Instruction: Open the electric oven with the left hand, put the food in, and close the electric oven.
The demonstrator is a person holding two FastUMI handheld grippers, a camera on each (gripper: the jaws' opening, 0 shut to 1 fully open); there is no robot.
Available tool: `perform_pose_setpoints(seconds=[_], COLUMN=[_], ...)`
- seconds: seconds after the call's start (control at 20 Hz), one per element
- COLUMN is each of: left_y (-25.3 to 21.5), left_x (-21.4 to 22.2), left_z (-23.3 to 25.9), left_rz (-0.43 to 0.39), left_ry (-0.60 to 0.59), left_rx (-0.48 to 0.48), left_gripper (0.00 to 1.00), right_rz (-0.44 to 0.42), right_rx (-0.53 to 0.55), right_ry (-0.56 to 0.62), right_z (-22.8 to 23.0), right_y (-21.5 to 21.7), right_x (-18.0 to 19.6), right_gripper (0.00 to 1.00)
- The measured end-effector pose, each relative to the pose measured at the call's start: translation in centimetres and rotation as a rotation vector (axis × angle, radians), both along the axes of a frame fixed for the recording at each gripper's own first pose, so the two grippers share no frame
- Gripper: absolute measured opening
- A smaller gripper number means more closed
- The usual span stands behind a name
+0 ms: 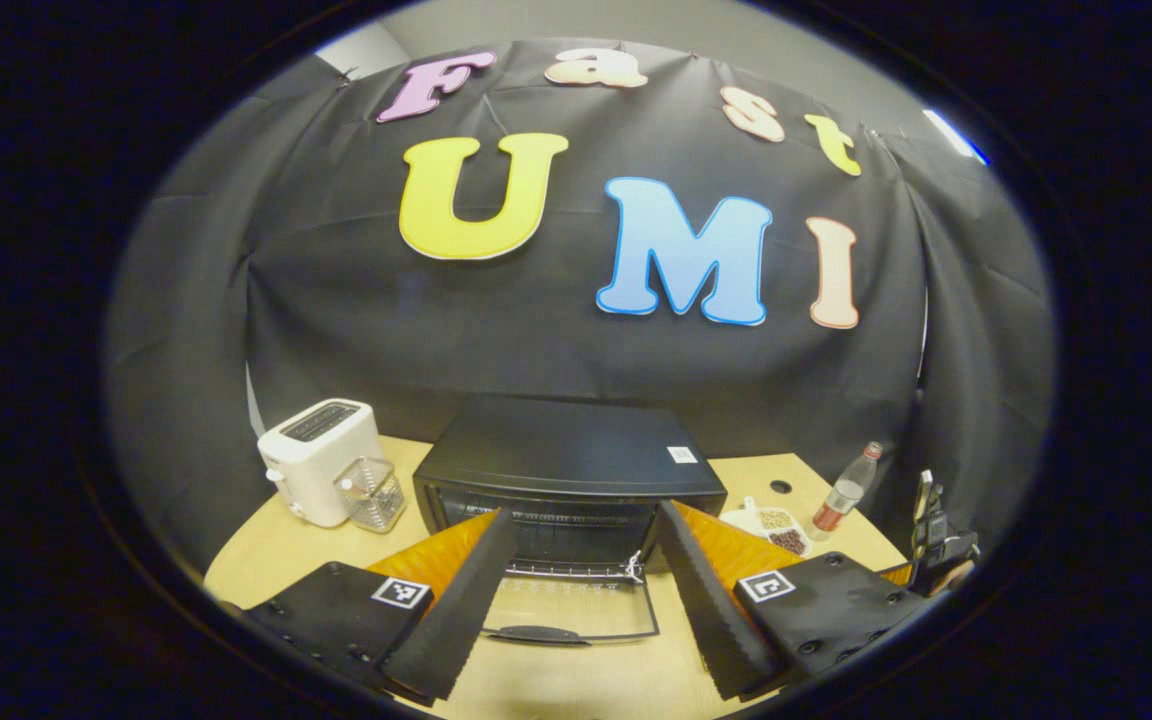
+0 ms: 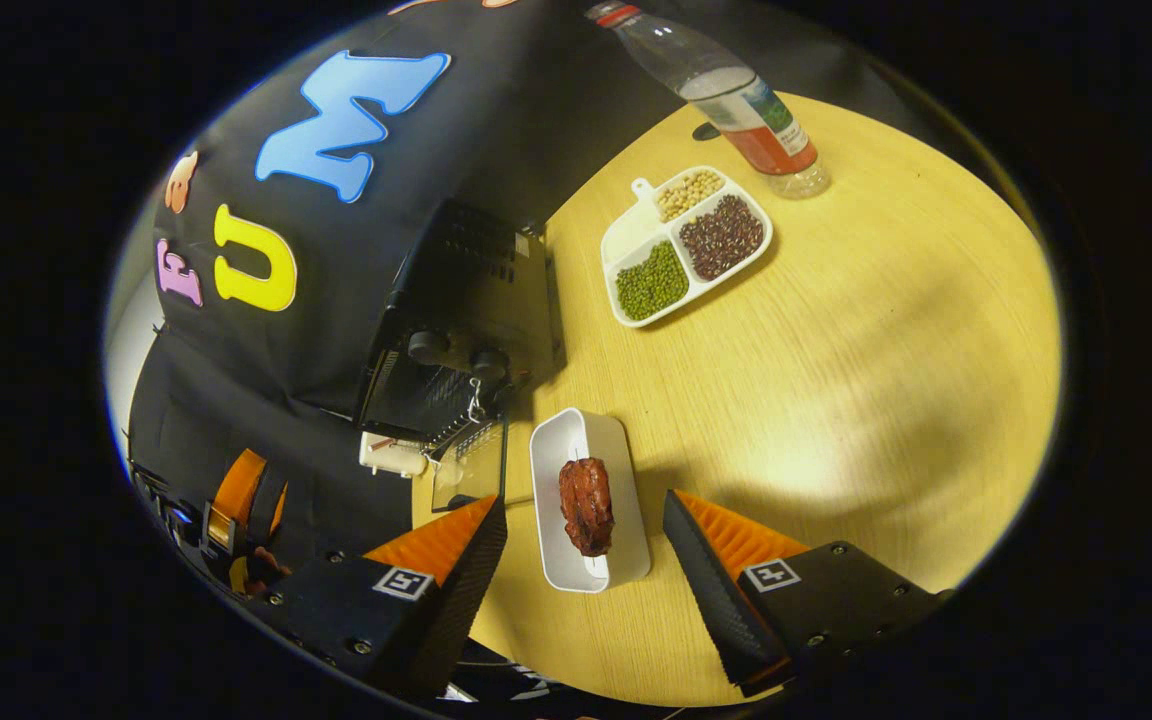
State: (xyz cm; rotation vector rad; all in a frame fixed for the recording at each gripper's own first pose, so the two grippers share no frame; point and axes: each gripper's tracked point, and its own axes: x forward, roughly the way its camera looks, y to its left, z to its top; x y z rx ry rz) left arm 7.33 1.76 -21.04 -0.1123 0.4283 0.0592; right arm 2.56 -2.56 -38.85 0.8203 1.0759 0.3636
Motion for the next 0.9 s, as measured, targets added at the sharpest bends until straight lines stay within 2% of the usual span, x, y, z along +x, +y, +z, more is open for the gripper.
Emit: perform_pose_setpoints(seconds=[0.15, 0.2, 0.25, 0.3, 0.4, 0.45, 0.5, 0.55, 0.6, 0.75, 0.8, 0.85, 0.9], left_y=[-0.1, -0.2, -0.5, -0.5, -0.4, -0.4, -0.3, -0.2, -0.1, 0.2, 0.3, 0.6, 1.0], left_x=[0.6, 0.9, 1.2, 1.4, 1.5, 1.5, 1.5, 1.3, 1.2, 0.7, 0.7, 0.7, 0.5], left_z=[0.3, 0.8, 1.2, 1.5, 2.2, 2.6, 3.0, 3.8, 4.7, 7.5, 8.3, 9.0, 9.8], left_rz=[0.013, 0.017, 0.02, 0.025, 0.042, 0.048, 0.054, 0.058, 0.062, 0.062, 0.054, 0.045, 0.036], left_ry=[0.007, 0.0, -0.015, -0.027, -0.04, -0.047, -0.054, -0.068, -0.087, -0.147, -0.164, -0.182, -0.197], left_rx=[0.006, 0.005, 0.006, 0.009, 0.025, 0.032, 0.039, 0.045, 0.05, 0.032, 0.028, 0.029, 0.027], left_gripper=[1.0, 0.96, 1.0, 0.96, 0.98, 0.99, 1.0, 1.0, 1.0, 1.0, 0.91, 0.91, 0.96], right_rz=[0.023, 0.017, 0.014, -0.004, -0.015, 0.01, 0.044, 0.038, 0.051, 0.053, 0.038, 0.023, 0.012], right_rx=[0.022, 0.011, 0.022, 0.043, 0.093, 0.132, 0.119, 0.121, 0.091, 0.077, 0.085, 0.089, 0.095], right_ry=[0.009, 0.011, 0.005, 0.011, 0.036, 0.041, 0.024, 0.018, 0.013, -0.014, -0.034, -0.05, -0.068], right_z=[-1.0, -1.3, -1.4, -1.2, -1.3, -0.6, -0.8, 0.4, -1.4, -0.2, 0.8, 1.4, 2.3], right_y=[0.5, 0.0, 0.1, -0.2, 0.1, 0.3, 0.4, -1.7, -1.0, -0.8, -0.6, -0.3, 0.2], right_x=[0.4, 0.6, 1.0, 1.2, 1.4, 1.1, 0.7, 1.9, 1.5, 2.1, 2.0, 2.3, 2.3], right_gripper=[0.96, 0.81, 0.63, 0.54, 0.21, 0.2, 0.18, 0.17, 0.05, 0.05, 0.05, 0.05, 0.05])
